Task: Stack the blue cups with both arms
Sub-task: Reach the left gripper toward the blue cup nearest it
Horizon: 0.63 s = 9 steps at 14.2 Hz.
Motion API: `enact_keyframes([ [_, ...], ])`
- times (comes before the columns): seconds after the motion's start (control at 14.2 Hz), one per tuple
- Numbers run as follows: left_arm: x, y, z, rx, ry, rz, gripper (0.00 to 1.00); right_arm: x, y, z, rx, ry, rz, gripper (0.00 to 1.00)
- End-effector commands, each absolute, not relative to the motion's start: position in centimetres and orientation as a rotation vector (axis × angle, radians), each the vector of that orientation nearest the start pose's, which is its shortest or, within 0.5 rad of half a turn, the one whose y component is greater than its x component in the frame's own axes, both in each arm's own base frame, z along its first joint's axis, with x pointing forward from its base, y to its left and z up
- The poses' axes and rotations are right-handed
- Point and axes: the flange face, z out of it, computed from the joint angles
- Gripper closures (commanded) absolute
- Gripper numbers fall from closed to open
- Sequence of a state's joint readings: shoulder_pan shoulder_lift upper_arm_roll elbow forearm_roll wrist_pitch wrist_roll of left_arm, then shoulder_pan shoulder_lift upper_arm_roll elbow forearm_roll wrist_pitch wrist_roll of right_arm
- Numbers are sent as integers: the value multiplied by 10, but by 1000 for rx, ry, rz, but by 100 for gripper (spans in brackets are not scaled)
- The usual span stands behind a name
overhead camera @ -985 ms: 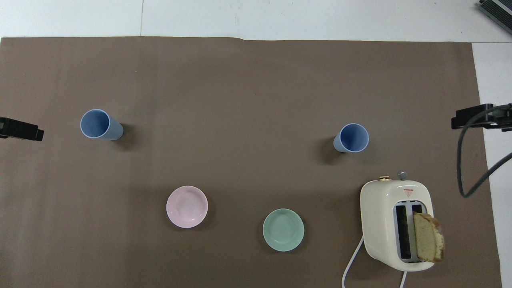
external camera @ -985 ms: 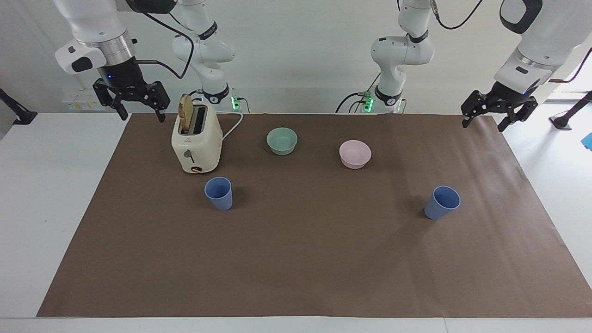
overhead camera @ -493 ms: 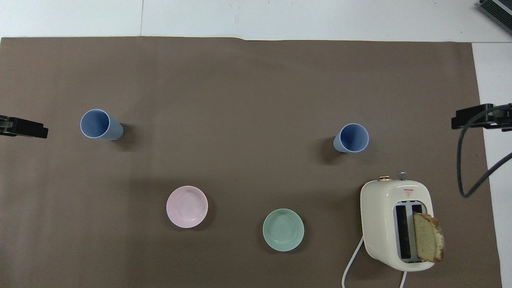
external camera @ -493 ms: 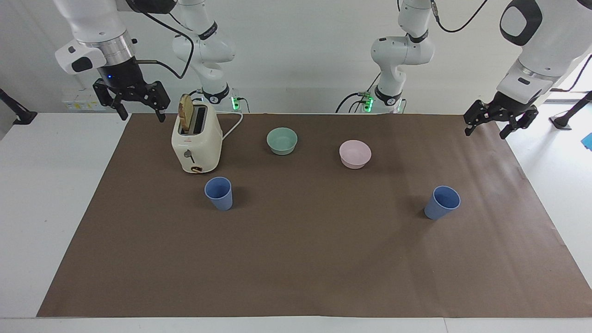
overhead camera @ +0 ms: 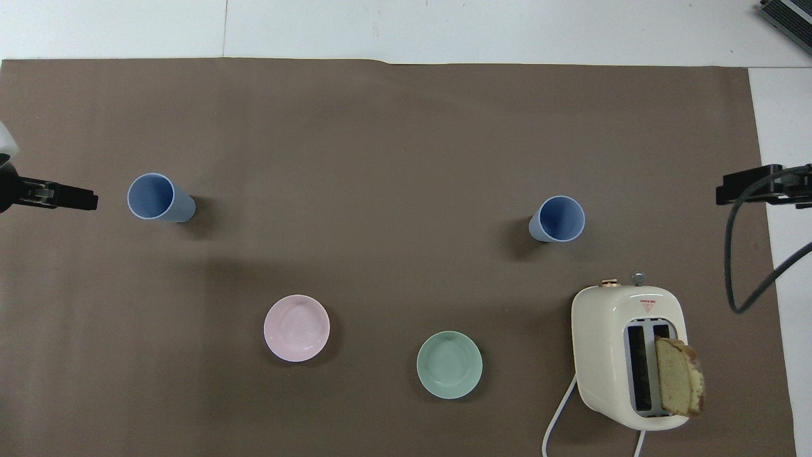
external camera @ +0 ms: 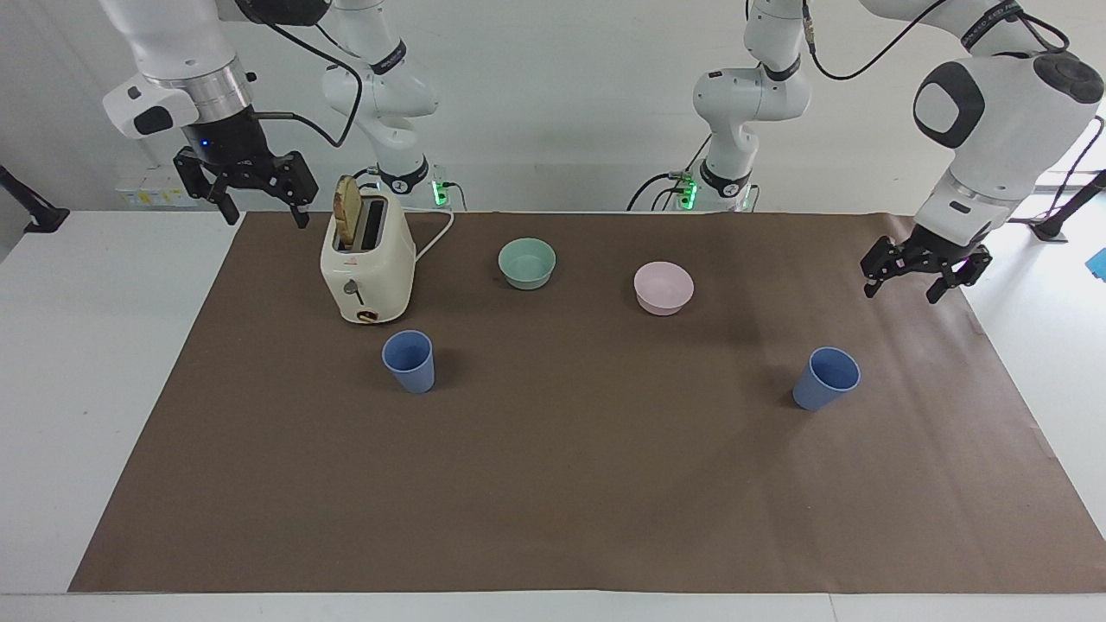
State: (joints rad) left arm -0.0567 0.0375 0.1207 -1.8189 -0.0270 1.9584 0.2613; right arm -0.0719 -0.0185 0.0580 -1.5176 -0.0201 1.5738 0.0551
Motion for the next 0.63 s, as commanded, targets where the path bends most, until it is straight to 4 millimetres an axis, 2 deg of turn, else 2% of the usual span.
enact_keyframes([
  [0.0, 596, 33, 496, -3132, 307, -190, 0, 545, -10, 662, -3152, 139, -117, 0],
  [0.28, 617, 22, 446, -3128, 319, -160, 0, 545, -10, 662, -3152, 139, -117, 0],
  [0.42, 625, 19, 432, -3122, 326, -178, 0, 545, -10, 662, -3152, 139, -117, 0],
  [0.56, 618, 21, 416, -3135, 315, -143, 0, 545, -10, 662, -3152, 139, -117, 0],
])
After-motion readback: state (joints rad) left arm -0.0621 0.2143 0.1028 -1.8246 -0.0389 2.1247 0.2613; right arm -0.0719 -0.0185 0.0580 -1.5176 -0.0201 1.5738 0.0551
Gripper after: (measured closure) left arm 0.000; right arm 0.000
